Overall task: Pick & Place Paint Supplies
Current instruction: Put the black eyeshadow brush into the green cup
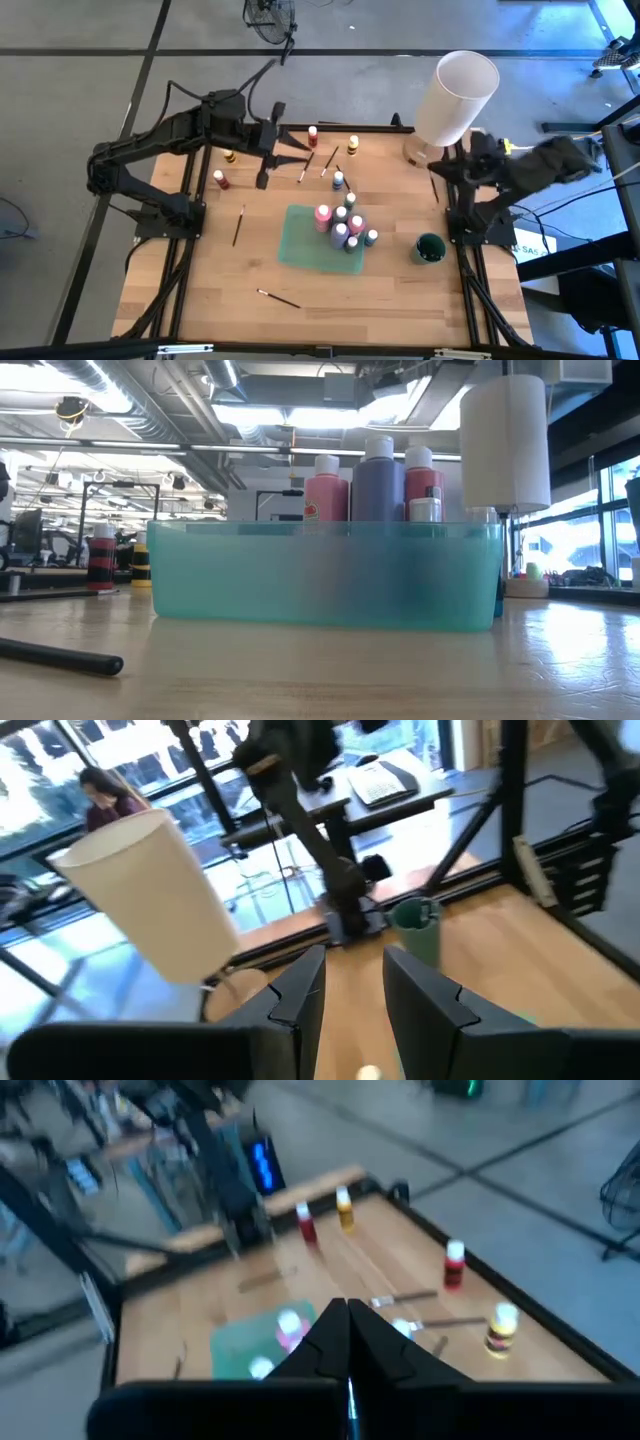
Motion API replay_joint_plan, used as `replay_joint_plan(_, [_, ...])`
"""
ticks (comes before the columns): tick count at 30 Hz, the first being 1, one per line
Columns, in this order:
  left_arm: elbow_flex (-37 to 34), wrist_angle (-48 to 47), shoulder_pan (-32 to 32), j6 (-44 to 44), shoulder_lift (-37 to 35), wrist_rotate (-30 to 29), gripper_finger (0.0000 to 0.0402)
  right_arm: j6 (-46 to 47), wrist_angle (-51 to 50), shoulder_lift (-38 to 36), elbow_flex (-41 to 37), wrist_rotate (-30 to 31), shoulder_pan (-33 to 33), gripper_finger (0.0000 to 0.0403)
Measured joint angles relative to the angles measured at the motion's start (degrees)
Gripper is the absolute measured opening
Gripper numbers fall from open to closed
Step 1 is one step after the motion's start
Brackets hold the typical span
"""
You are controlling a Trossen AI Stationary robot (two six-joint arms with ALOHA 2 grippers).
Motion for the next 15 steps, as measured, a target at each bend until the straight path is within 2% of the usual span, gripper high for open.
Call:
replay_joint_plan(4, [0.0,-0.4,2.66,1.15,0.0,0.18,0.0098,4.91,2.85,0.32,-4.72,18.04,14.02,0.0])
replay_joint_plan(8, [0.0,-2.05,5.53,2.94,0.0,2.6,0.0098,8.66,6.4,3.71,-7.7,33.45,24.08,0.0])
replay_joint_plan(13, [0.0,-1.3,8.43,5.67,0.0,10.41,0.0098,12.35,6.65,8.48,-7.82,46.51,32.81,0.0])
replay_joint_plan(15, [-0.02,-0.68,9.27,6.7,0.0,12.26,0.0098,14.01,6.98,9.77,-7.82,48.11,34.94,0.0])
